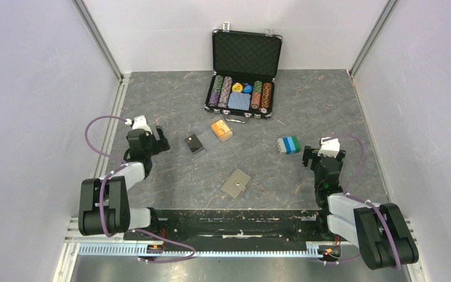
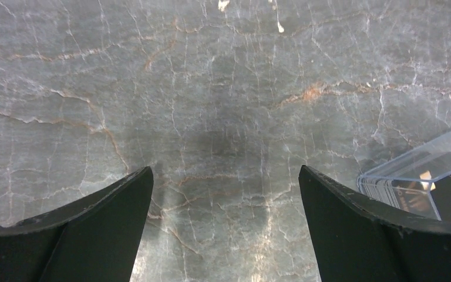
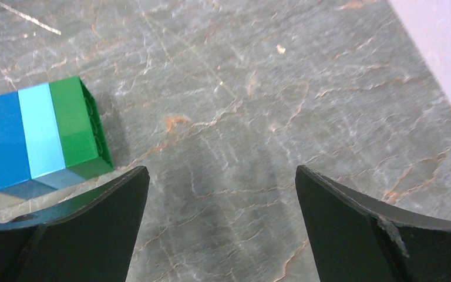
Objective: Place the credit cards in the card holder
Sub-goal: Reset both arms
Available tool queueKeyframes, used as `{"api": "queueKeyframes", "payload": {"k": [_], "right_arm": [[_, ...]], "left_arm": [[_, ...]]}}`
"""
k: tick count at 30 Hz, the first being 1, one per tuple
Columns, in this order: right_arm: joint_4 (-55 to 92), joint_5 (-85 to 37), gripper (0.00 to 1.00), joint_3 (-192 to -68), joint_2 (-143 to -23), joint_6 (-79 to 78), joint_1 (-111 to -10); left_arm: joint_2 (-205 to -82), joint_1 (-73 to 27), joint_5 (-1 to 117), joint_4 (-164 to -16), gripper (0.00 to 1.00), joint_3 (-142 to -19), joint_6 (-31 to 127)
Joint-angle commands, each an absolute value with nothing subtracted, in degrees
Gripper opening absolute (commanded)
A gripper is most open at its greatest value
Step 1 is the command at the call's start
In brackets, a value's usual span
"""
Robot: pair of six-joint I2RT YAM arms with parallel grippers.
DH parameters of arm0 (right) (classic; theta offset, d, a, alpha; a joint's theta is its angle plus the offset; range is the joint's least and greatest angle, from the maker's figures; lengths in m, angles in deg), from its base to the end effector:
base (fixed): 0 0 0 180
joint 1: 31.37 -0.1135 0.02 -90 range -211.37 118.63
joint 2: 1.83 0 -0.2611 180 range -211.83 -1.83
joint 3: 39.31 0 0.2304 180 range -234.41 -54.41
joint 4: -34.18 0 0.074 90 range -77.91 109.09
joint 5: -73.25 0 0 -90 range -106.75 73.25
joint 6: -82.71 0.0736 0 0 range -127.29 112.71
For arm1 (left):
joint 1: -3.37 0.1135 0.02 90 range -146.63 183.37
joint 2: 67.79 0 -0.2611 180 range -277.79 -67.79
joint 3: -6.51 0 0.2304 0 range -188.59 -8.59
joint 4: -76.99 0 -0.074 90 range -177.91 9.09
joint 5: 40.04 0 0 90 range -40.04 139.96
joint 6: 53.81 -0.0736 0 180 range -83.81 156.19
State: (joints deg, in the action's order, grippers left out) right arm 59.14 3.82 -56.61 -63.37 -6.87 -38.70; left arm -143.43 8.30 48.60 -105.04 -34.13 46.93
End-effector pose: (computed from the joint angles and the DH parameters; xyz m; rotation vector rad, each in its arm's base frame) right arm 0.1972 -0.0007 0.1351 0.1282 1.8884 -0.2498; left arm 0.2666 0.0248 0.1540 -0.3063 2.1243 -0.0337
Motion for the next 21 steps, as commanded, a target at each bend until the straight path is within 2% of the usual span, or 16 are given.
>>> {"api": "queueKeyframes", "payload": {"k": [1,4,9,13,15,18,21], "right_arm": [[80.1,6.9,0.98,-49.8,-65.4,-12.9,-38.6],[81.0,7.2,0.98,-51.4,-68.3,-13.9,-38.6],[85.6,6.4,0.98,-53.5,-73.6,-15.2,-38.6],[103.9,6.9,0.98,-48.4,-81.5,-16.3,-38.5],[99.8,6.7,0.98,-49.3,-80.4,-15.8,-38.5],[101.6,6.7,0.98,-48.9,-80.8,-15.9,-38.4],[101.6,6.8,0.98,-48.9,-80.9,-15.8,-38.5]], "left_arm": [[-144.4,8.0,45.2,-128.3,1.0,-31.4,44.8],[-149.6,7.9,47.4,-130.4,1.0,-32.5,44.2],[-150.5,7.2,52.8,-130.0,1.0,-33.3,41.5],[-151.0,6.9,55.3,-132.3,1.0,-32.4,40.2],[-150.9,6.8,54.8,-133.0,1.0,-31.9,40.1],[-150.6,6.3,53.8,-135.0,1.0,-30.7,40.0],[-151.1,2.2,47.4,-142.8,1.0,-26.1,38.2]]}}
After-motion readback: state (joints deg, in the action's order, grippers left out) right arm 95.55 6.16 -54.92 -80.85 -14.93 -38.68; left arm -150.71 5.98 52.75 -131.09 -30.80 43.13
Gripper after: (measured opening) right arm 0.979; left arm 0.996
